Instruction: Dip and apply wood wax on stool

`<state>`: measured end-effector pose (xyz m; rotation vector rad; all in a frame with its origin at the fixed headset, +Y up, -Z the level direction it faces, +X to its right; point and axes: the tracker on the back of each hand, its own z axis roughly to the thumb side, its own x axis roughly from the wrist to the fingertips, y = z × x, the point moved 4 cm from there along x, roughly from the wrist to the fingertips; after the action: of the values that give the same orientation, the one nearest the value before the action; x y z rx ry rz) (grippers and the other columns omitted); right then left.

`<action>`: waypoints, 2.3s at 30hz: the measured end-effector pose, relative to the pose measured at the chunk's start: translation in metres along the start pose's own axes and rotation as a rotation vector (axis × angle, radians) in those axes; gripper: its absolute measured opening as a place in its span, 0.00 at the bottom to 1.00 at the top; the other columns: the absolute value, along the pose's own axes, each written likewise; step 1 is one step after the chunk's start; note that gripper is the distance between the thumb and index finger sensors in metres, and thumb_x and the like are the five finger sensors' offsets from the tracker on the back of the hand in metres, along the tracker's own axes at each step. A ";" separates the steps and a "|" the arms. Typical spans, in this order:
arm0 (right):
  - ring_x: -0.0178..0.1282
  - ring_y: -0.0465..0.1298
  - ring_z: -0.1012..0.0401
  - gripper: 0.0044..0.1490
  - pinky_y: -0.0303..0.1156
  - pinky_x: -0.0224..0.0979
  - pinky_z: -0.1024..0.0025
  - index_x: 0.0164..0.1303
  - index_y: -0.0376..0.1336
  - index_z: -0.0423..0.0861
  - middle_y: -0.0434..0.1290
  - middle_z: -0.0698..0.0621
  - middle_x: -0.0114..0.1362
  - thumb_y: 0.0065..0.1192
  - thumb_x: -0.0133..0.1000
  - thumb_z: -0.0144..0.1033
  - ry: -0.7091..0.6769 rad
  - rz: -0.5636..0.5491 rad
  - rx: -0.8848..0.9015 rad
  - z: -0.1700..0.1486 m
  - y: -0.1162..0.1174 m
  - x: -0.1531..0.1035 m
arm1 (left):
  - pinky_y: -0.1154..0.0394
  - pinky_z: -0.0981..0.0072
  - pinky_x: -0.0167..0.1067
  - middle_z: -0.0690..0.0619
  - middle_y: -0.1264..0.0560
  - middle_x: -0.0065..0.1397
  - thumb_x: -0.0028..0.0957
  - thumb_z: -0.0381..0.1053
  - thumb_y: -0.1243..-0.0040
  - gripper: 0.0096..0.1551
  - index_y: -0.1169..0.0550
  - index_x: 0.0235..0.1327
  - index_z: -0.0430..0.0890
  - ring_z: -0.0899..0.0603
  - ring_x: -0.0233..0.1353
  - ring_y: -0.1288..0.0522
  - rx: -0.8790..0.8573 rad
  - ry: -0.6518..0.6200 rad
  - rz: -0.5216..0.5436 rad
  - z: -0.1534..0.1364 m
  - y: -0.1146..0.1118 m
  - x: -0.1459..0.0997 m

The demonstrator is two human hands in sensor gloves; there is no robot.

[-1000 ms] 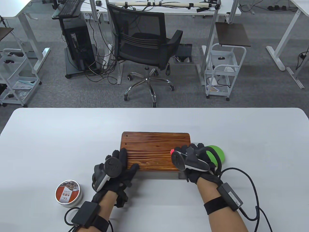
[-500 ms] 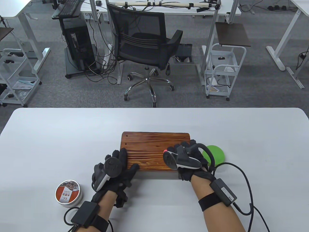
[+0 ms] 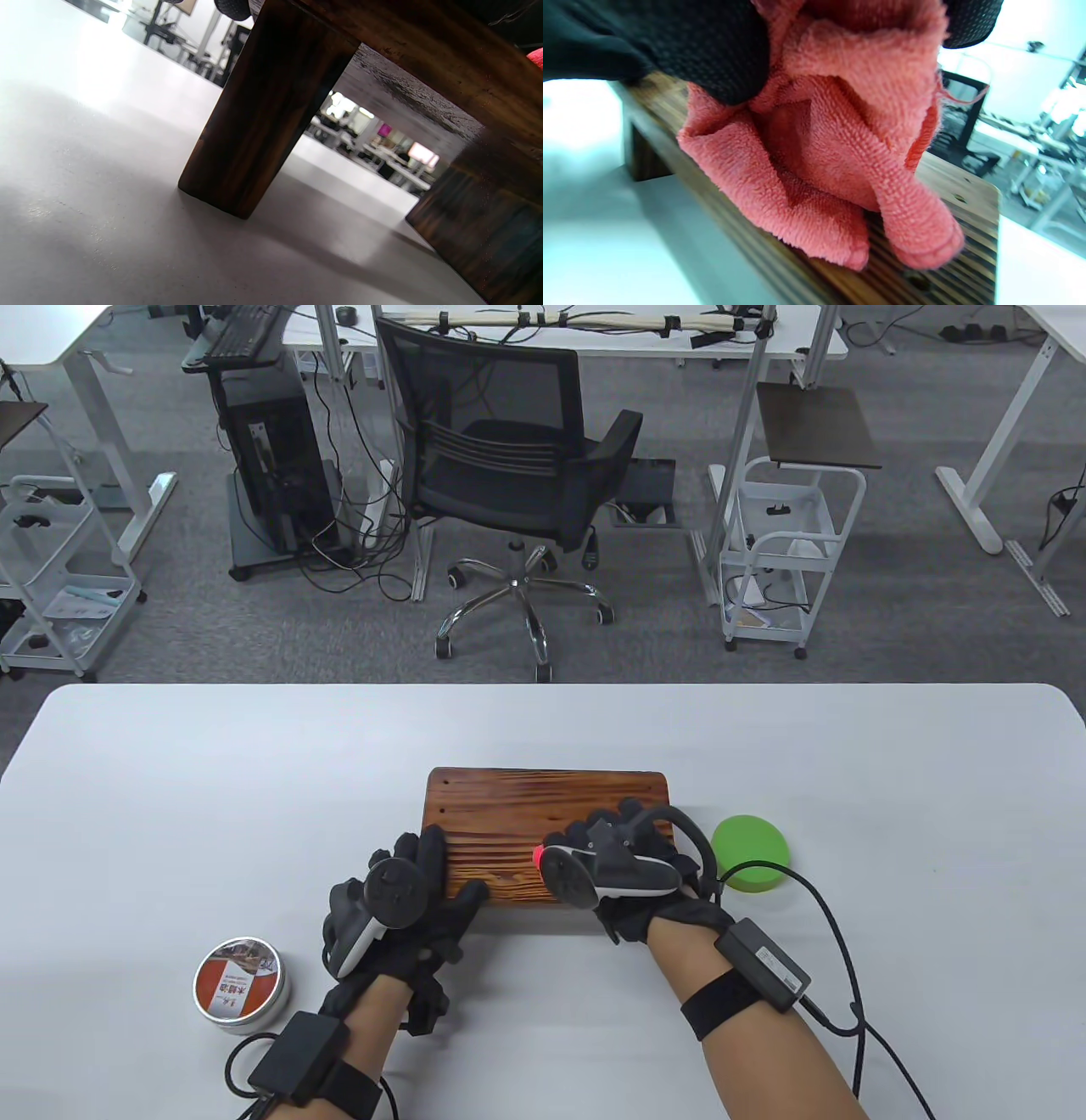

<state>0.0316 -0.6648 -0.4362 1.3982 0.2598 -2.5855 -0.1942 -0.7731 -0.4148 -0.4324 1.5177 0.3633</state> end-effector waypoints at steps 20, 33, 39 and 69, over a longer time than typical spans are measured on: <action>0.80 0.72 0.50 0.45 0.63 0.79 0.36 0.78 0.62 0.57 0.72 0.54 0.80 0.75 0.48 0.49 0.054 0.003 -0.071 -0.001 0.000 0.020 | 0.59 0.13 0.66 0.38 0.53 0.92 0.49 0.84 0.49 0.64 0.56 0.88 0.53 0.22 0.85 0.56 -0.001 -0.005 0.000 0.000 0.000 0.001; 0.82 0.70 0.52 0.44 0.63 0.80 0.37 0.77 0.62 0.58 0.71 0.56 0.80 0.76 0.48 0.46 -0.139 -0.011 0.025 0.052 -0.013 0.032 | 0.59 0.13 0.67 0.38 0.53 0.92 0.49 0.84 0.49 0.65 0.56 0.88 0.52 0.22 0.85 0.56 -0.004 -0.005 -0.008 -0.001 0.000 0.002; 0.81 0.71 0.50 0.44 0.60 0.80 0.34 0.78 0.62 0.60 0.71 0.56 0.81 0.75 0.49 0.47 0.057 0.006 -0.049 0.023 -0.009 0.048 | 0.58 0.13 0.67 0.38 0.53 0.92 0.49 0.85 0.49 0.65 0.56 0.88 0.52 0.22 0.85 0.56 -0.007 -0.007 -0.010 -0.001 0.000 0.002; 0.80 0.72 0.52 0.43 0.61 0.80 0.35 0.77 0.63 0.62 0.73 0.59 0.80 0.76 0.49 0.44 -0.102 -0.016 0.090 0.073 -0.028 0.077 | 0.57 0.14 0.68 0.38 0.53 0.92 0.49 0.85 0.50 0.66 0.57 0.88 0.50 0.23 0.85 0.56 0.010 -0.012 -0.009 -0.001 0.000 0.003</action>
<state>-0.0750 -0.6622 -0.4597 1.2914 0.1419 -2.7027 -0.1948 -0.7738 -0.4174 -0.4277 1.5054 0.3505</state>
